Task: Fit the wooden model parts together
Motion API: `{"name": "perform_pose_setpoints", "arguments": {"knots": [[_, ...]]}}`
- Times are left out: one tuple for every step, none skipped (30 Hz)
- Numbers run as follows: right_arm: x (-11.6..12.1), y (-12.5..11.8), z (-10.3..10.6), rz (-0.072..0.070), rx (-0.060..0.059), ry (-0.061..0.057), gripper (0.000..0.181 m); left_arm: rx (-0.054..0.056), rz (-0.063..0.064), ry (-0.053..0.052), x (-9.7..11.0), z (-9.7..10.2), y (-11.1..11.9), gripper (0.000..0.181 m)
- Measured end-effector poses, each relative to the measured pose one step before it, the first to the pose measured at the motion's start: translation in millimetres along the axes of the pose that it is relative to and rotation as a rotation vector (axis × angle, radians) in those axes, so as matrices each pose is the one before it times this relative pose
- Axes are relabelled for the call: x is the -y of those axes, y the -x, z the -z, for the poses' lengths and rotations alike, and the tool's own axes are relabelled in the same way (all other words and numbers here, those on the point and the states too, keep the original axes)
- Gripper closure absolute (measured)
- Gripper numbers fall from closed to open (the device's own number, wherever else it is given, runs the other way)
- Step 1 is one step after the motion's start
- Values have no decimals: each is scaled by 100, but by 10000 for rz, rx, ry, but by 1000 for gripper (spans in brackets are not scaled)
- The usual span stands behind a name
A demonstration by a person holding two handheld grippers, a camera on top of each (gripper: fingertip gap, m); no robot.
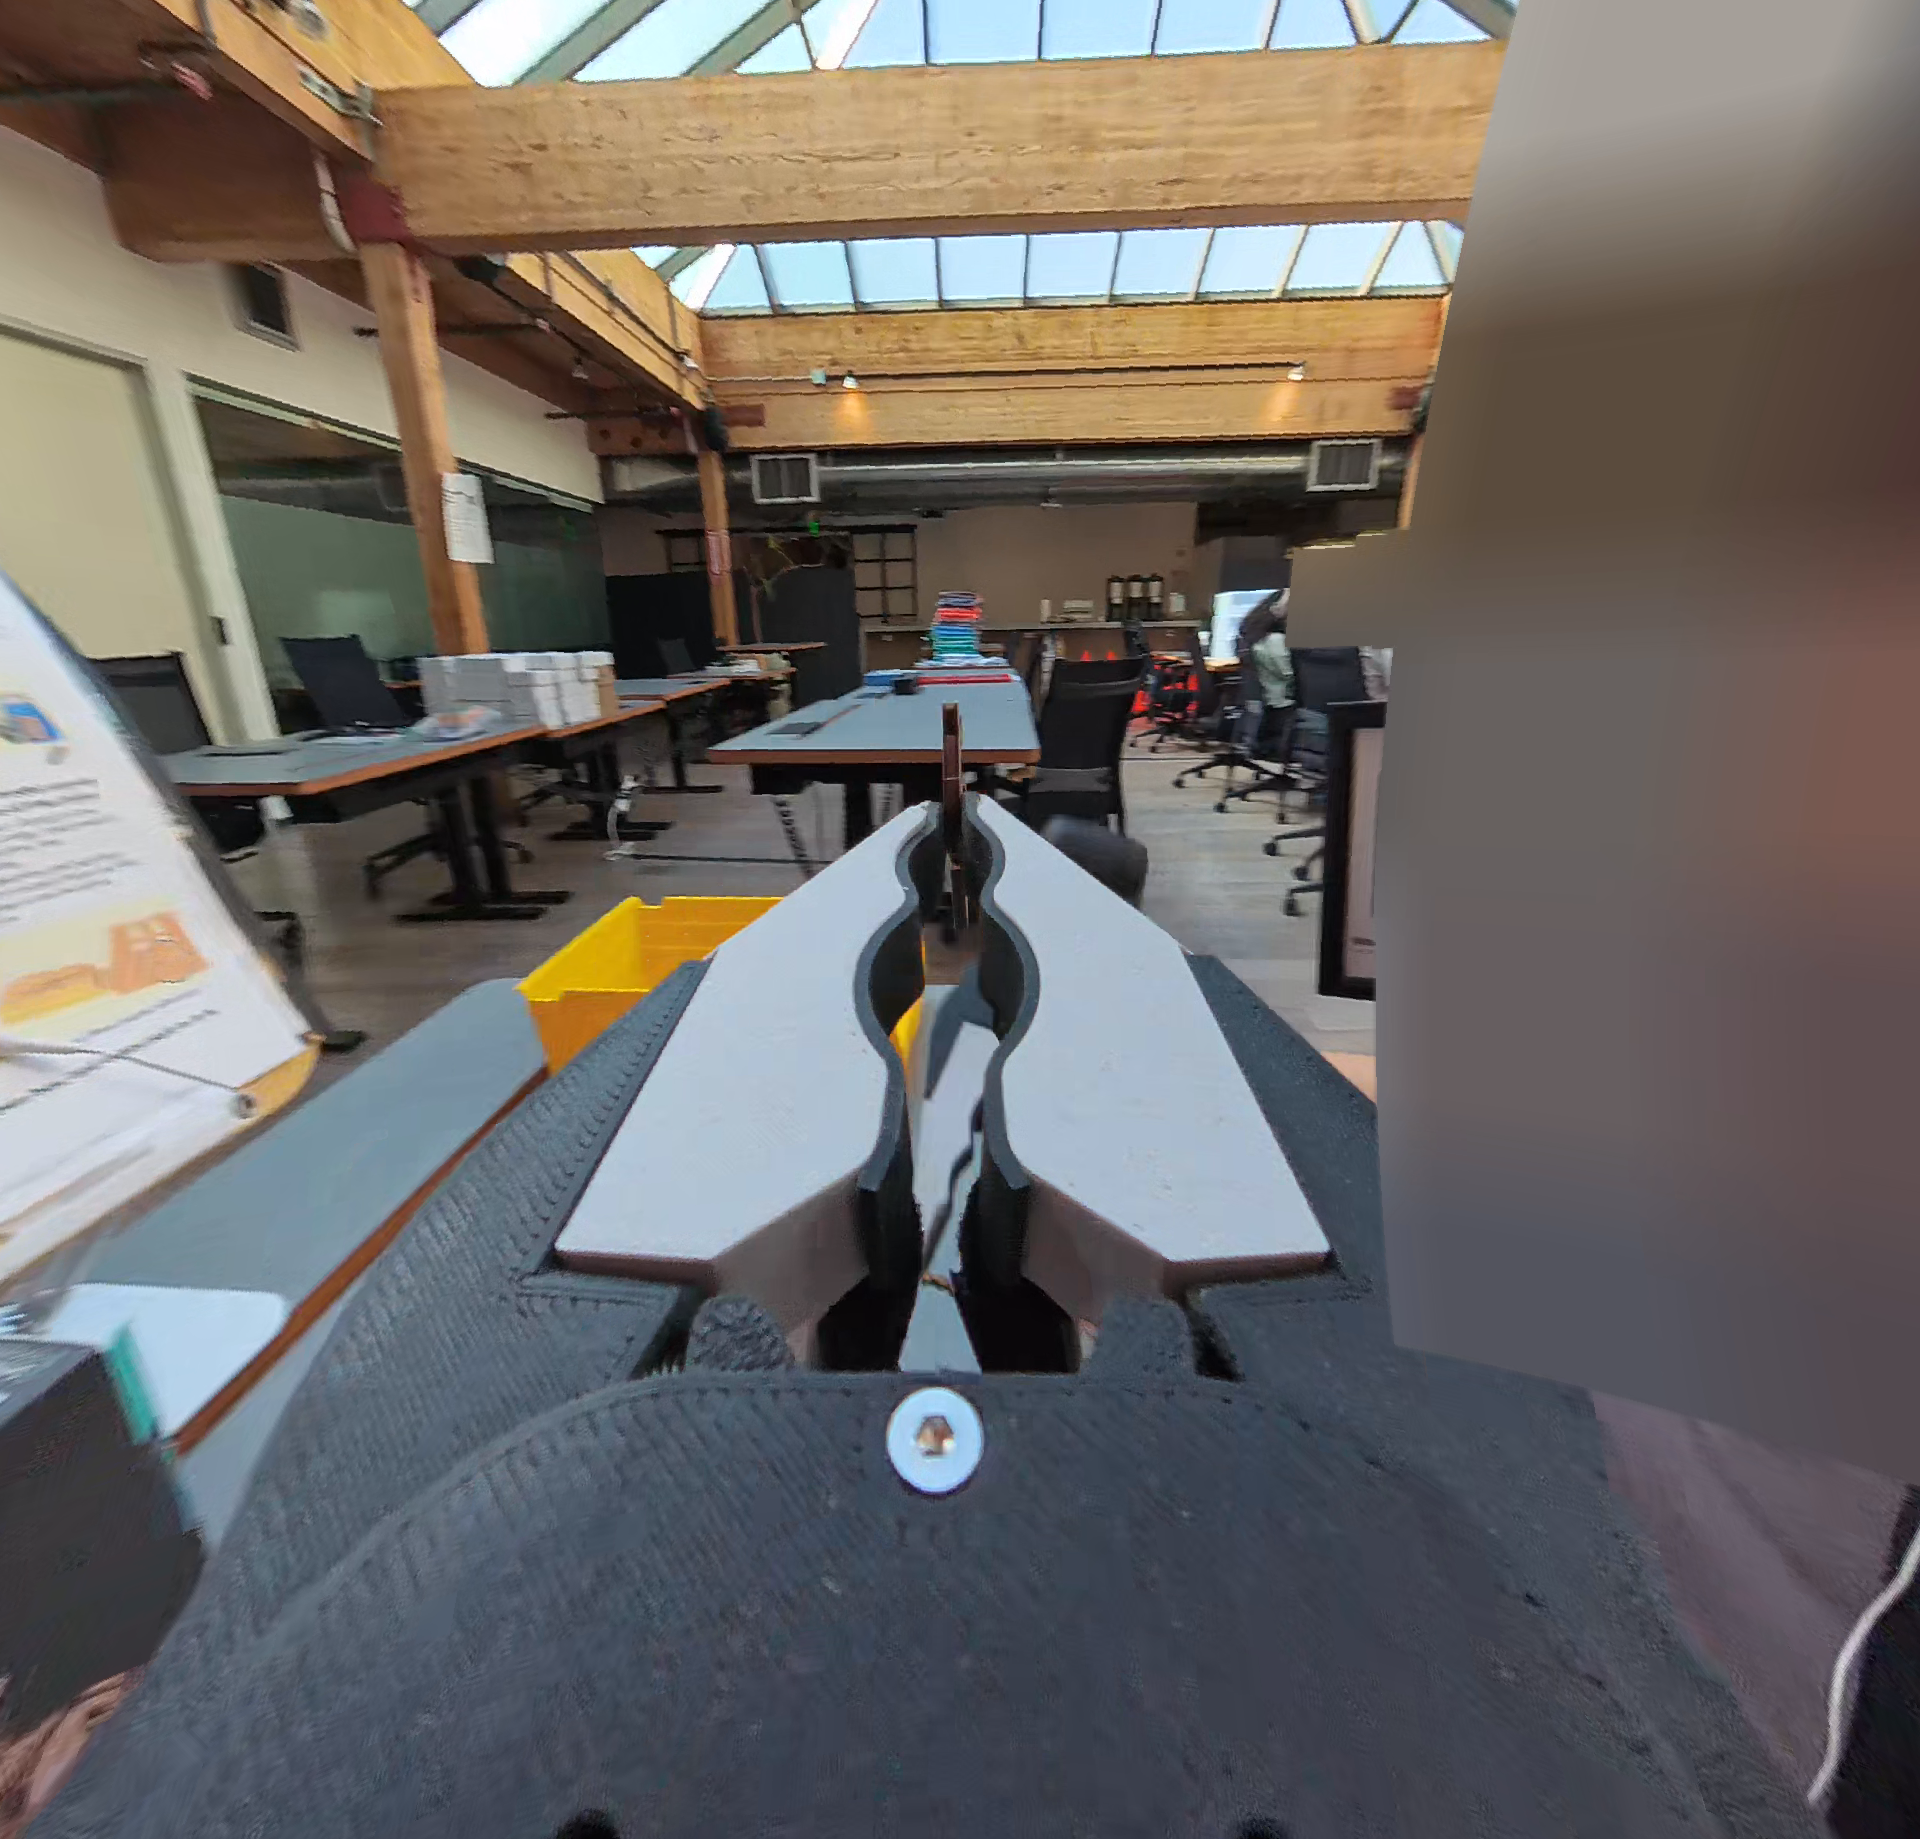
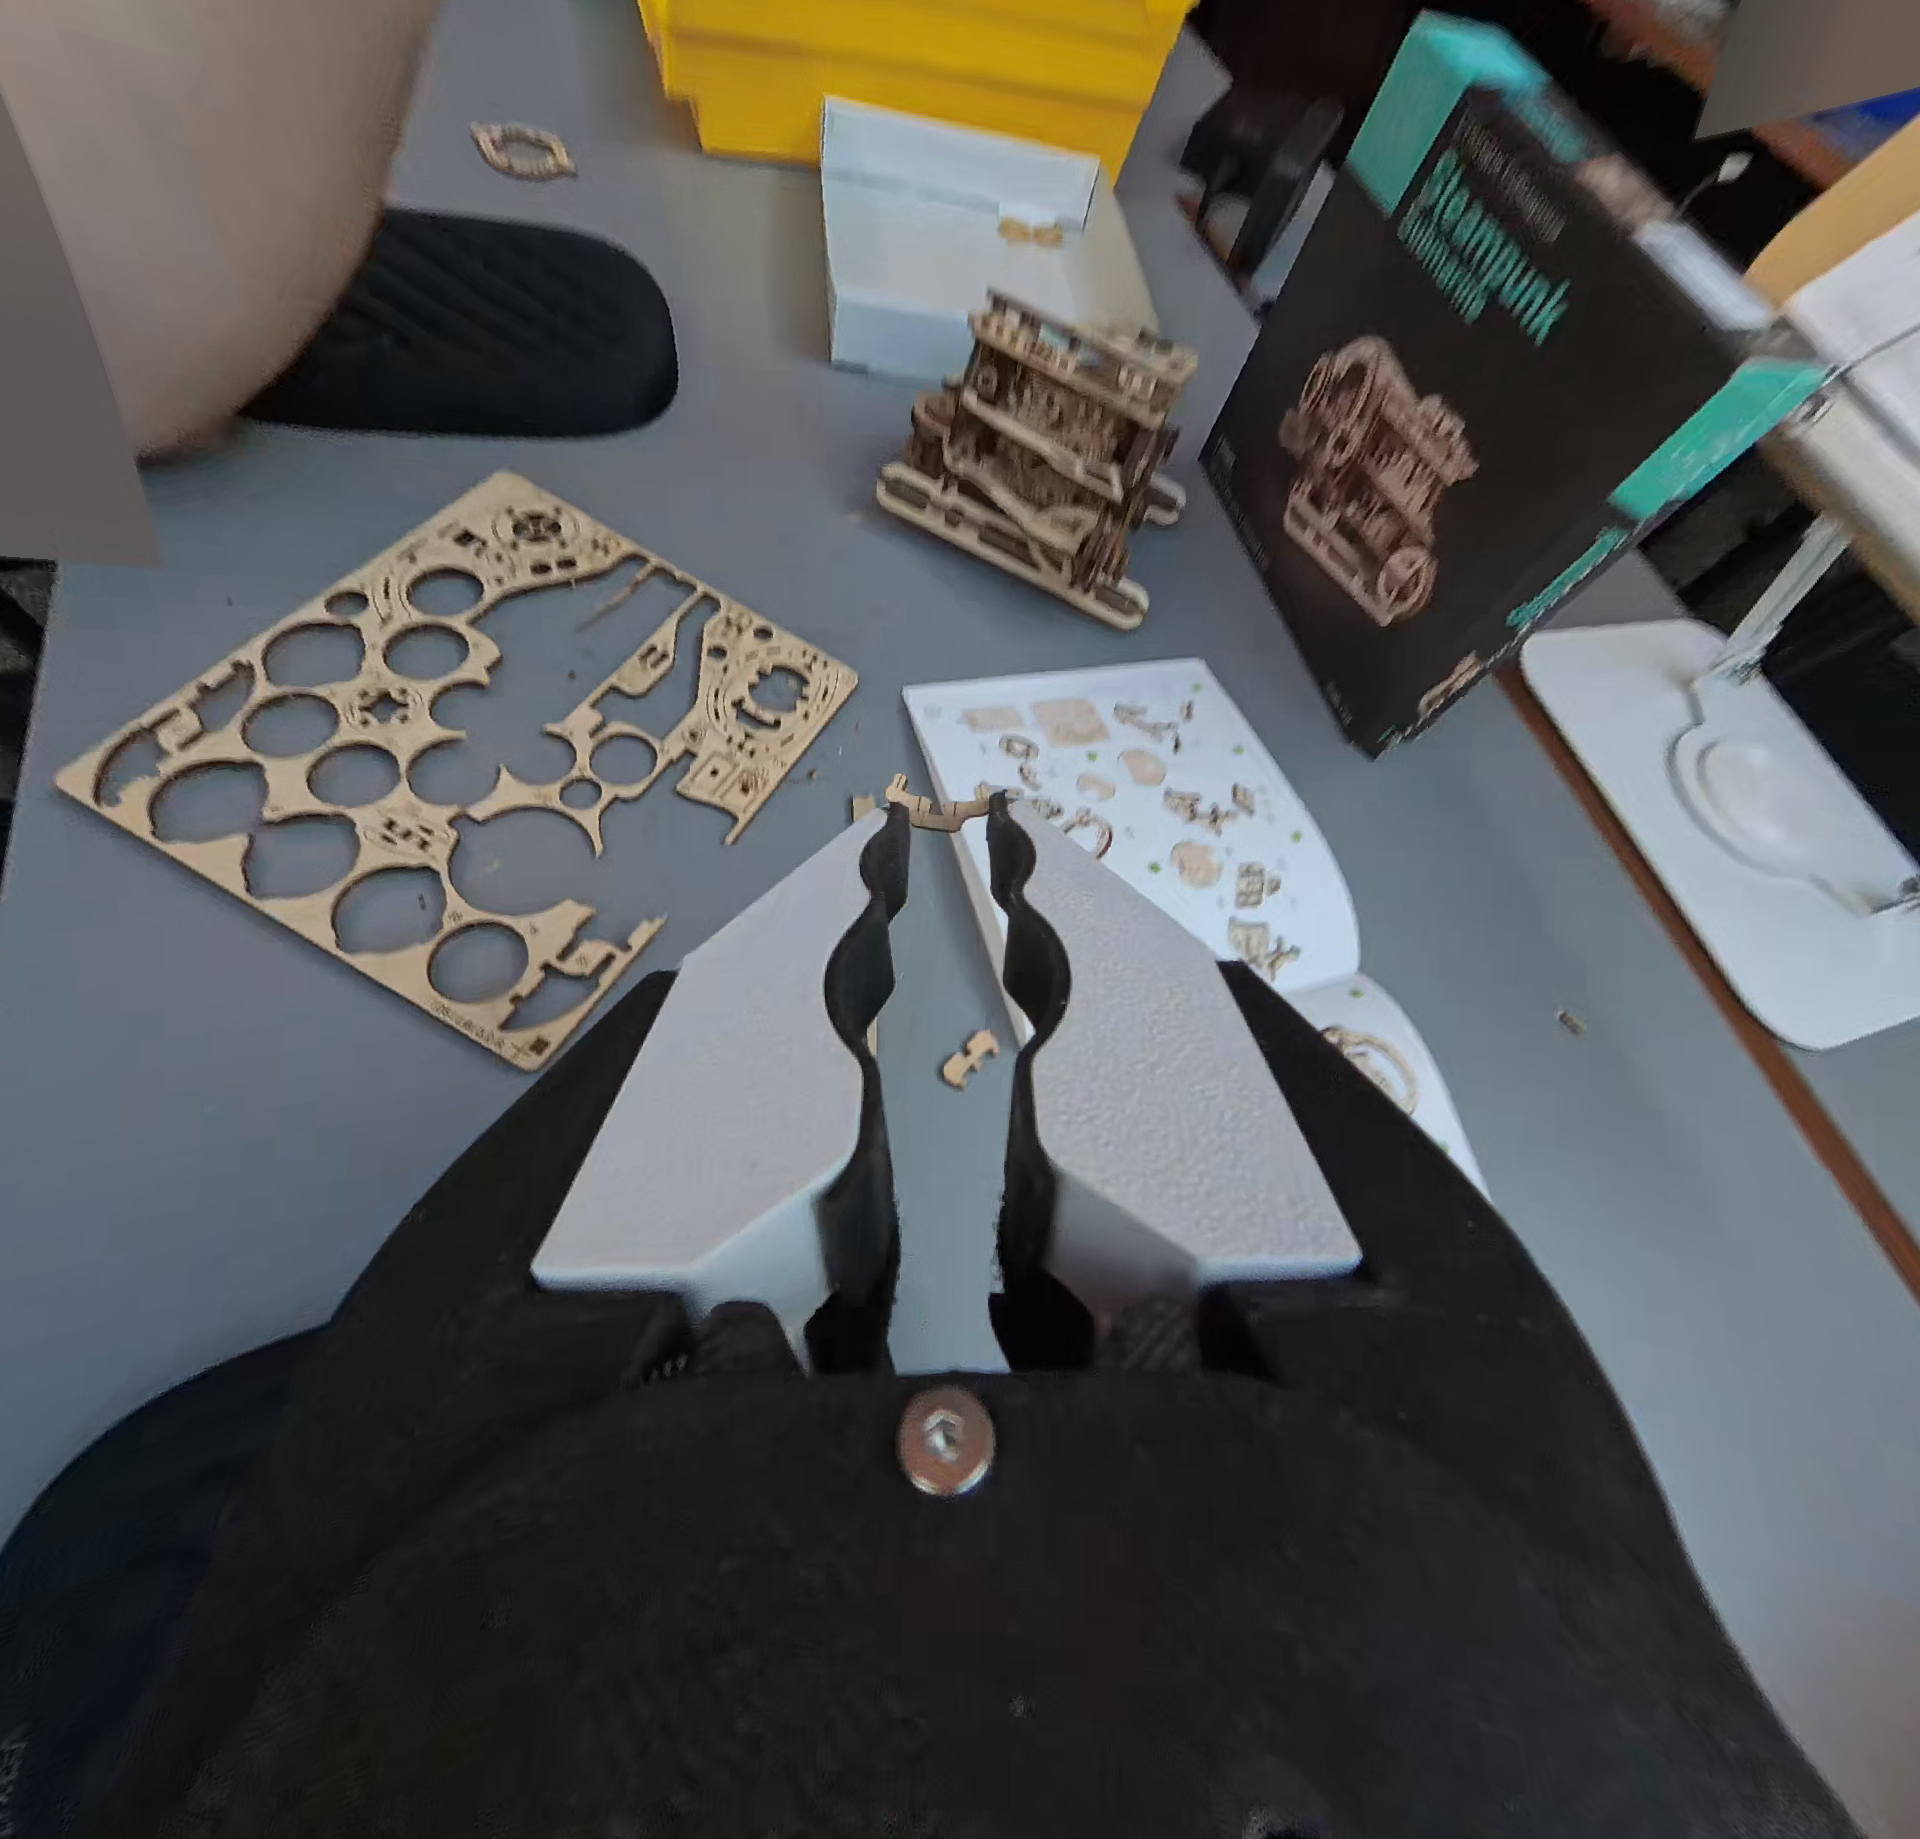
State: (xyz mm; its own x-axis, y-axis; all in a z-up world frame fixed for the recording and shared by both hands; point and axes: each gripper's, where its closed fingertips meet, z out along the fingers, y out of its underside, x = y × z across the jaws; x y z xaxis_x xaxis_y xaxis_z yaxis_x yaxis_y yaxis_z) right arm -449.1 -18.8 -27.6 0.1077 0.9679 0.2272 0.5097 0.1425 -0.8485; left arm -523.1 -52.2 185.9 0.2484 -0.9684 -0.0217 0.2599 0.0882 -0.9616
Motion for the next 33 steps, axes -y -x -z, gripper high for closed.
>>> {"name": "perform_pose_setpoints", "arguments": {"knots": [[2463,-358,1147,36,-69,-727,167,-588,564,61,-1213,-787,-211,181],[2339,-459,993,-177,-42,-722,167,-379,607,29,-1129,-576,108,181],[2054,-203,774,-297,147,-708,167,-146,571,-52,-1031,-352,434,181],[1663,35,551,-401,292,-666,167,-51,530,28,-1117,-172,525,181],[1297,163,363,-481,346,-641,168,20,481,113,-1186,-57,568,181],[815,184,188,-518,337,-543,168,72,461,126,-1208,15,536,181],[80,-12,44,-464,197,-257,168,21,411,118,-1255,94,334,181],[-421,-308,-23,-354,-15,-102,168,-17,379,64,-1260,183,178,181],[-687,-346,-114,-371,-42,-93,168,95,348,-77,-1142,301,324,181],[-864,-77,-200,-496,161,-79,168,77,290,-151,-1042,390,297,181],[-884,237,-258,-540,390,-126,168,14,263,-221,-847,452,231,181],[-936,284,-219,-497,418,-100,168,61,226,-326,-608,513,335,181],[-813,-50,-146,-424,186,-156,168,47,185,-334,-476,489,323,181],[-650,-270,-100,-314,45,-206,168,56,177,-239,-431,395,320,181],[-529,-204,-128,-216,62,-178,168,103,158,-154,-373,220,336,181],[-337,-94,-154,-133,77,-192,168,97,137,-76,-333,67,277,181],[-289,-130,-186,-69,-2,-73,169,15,79,-72,-245,-42,88,181],[-189,-25,-204,99,-20,-8,168,0,49,-89,-171,-104,27,181],[-28,32,-196,190,-62,-30,168,43,44,-104,-123,-125,85,181],[-50,-111,-159,188,-166,35,168,-25,42,-137,-22,-126,-17,181],[-105,-198,-117,161,-201,84,168,-157,97,-143,23,-132,-238,181],[95,-96,-49,141,-118,-66,168,-142,135,-66,-31,-171,-227,181],[152,168,-14,37,67,-120,168,-77,54,-75,9,-114,-180,181],[109,255,-27,-41,157,-85,168,43,-22,-83,46,-34,-43,181],[149,185,-18,-63,113,-100,168,72,-100,-42,-21,1,-23,181],[147,151,-20,-15,83,-100,168,68,-171,-59,14,21,-70,181],[94,74,-40,1,37,-36,168,4,-112,-74,32,-8,-156,181],[128,87,-41,40,23,-42,168,-72,7,-37,7,-55,-208,181],[190,147,-30,63,44,-79,168,-88,42,-103,81,-34,-179,181],[218,168,-25,70,39,-96,169,-66,59,-96,51,-28,-92,181],[89,180,-66,50,43,-10,169,-65,53,-47,-3,-25,-57,181],[115,71,-39,51,-27,-30,169,-79,42,-75,65,-3,-83,181],[89,50,-47,59,-47,-29,169,-51,10,-59,52,26,-44,181]]}}
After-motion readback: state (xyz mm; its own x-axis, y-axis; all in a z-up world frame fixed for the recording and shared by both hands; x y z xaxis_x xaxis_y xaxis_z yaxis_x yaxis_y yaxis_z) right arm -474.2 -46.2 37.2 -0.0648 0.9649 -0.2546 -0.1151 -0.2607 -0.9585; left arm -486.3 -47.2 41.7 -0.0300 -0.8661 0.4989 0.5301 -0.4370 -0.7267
